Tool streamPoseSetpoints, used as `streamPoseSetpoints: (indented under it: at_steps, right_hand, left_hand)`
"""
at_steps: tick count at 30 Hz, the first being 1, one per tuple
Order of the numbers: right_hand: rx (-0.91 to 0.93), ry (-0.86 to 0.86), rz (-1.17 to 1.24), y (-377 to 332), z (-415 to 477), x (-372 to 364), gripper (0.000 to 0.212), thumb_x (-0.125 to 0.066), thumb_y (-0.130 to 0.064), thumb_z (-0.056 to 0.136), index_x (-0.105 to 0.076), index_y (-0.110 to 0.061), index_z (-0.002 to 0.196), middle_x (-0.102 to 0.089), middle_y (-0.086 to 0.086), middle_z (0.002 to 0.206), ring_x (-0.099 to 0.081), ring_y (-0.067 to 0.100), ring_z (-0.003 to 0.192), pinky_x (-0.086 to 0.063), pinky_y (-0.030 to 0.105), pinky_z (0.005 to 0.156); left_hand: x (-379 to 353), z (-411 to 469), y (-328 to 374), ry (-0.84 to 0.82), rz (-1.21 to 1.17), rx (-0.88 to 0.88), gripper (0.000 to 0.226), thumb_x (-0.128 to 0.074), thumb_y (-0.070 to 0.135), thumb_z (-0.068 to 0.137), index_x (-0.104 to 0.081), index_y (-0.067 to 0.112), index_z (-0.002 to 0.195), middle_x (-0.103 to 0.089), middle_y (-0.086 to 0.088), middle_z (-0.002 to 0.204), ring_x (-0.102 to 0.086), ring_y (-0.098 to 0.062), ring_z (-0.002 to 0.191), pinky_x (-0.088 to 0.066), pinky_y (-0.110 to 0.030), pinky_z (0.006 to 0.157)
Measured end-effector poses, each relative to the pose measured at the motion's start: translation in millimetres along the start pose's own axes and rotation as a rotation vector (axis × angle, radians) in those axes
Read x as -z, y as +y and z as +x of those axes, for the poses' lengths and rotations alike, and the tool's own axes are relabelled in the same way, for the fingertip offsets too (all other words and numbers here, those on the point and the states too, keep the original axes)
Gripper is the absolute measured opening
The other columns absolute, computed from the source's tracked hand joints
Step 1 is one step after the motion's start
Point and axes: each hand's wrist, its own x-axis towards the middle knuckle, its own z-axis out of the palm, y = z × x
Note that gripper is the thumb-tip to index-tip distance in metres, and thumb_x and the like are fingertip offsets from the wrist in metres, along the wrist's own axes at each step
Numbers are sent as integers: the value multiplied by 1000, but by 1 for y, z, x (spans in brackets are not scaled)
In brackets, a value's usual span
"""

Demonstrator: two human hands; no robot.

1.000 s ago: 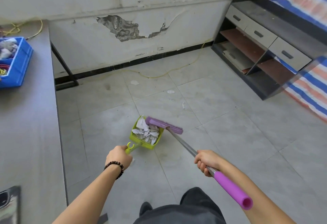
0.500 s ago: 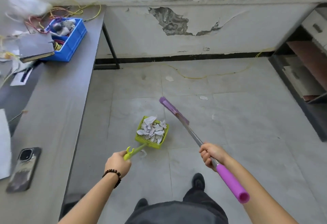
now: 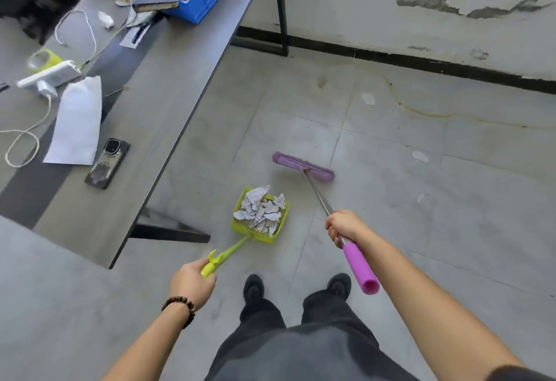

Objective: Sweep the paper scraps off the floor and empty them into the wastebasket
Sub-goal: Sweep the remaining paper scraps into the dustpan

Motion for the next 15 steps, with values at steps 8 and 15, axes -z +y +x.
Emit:
streamPoseSetpoints:
  at_steps: [8, 15]
  right_hand:
    - [-29, 24, -322, 27, -10, -66, 13, -41, 4, 85, -53, -1, 83, -45, 10, 44, -39, 16, 29, -33, 16, 36]
    - [-77, -2, -582, 80, -49, -121, 30, -41, 5, 78, -57, -1, 102, -48, 12, 56, -45, 19, 38, -36, 20, 37]
  left_hand:
    - [-11, 3, -60, -112, 47, 73, 31, -56, 17, 80, -73, 32, 102, -65, 1, 70, -63, -25, 75, -48, -27, 61]
    - [4, 28, -95, -158, -52, 61, 20, -56, 16, 81, -69, 30, 85, -63, -1, 68, -61, -26, 73, -39, -24, 53]
